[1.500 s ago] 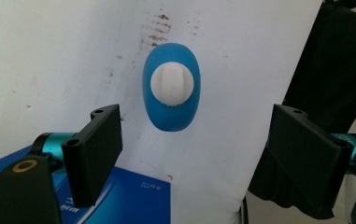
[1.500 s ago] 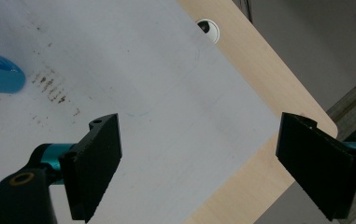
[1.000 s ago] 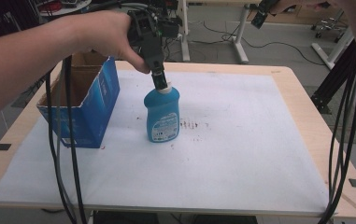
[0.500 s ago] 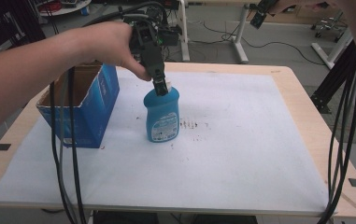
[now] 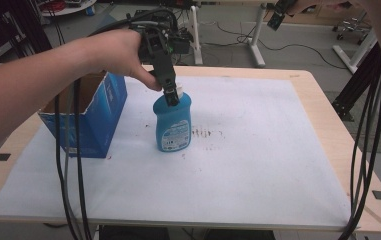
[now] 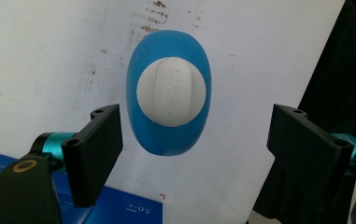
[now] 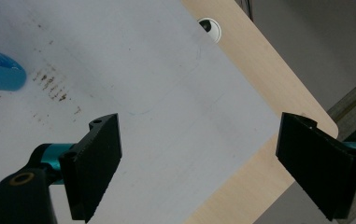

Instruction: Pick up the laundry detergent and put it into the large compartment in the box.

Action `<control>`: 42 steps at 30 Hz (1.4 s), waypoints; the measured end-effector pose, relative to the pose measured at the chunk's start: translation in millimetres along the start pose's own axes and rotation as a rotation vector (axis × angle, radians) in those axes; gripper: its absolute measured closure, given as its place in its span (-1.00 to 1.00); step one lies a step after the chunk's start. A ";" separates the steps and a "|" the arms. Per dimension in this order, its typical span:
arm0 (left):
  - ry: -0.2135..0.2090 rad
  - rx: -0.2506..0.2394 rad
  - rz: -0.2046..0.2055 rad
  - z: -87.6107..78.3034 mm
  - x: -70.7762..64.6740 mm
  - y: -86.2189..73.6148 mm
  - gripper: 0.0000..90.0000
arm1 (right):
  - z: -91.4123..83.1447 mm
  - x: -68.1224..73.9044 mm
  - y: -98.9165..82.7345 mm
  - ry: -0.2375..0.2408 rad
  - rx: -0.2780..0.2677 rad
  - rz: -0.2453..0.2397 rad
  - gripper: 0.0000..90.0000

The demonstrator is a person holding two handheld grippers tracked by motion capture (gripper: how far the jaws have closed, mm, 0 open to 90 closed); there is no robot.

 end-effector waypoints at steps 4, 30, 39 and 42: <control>-0.001 0.001 -0.002 3.3 0.6 -0.1 -0.59 | 0.2 0.7 0.6 -0.001 0.000 -0.003 -0.70; 0.009 0.022 -0.011 24.4 5.2 7.6 -0.59 | 3.2 1.9 0.1 0.005 0.000 -0.003 -0.70; 0.021 0.029 -0.014 36.0 6.0 11.8 -0.59 | 3.4 3.1 1.5 0.005 -0.003 -0.005 -0.70; 0.022 0.035 -0.010 39.9 6.1 12.0 -0.59 | 2.9 3.1 1.4 0.006 -0.004 -0.002 -0.70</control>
Point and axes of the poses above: each handheld gripper's, and its own axes: z roughly forward along the jaws, y roughly out of its top, x roughly to its left, the point moved 8 cm from there along z, roughly forward along the jaws, and after that the axes turned 13 degrees about x, right-handed, at the moved point
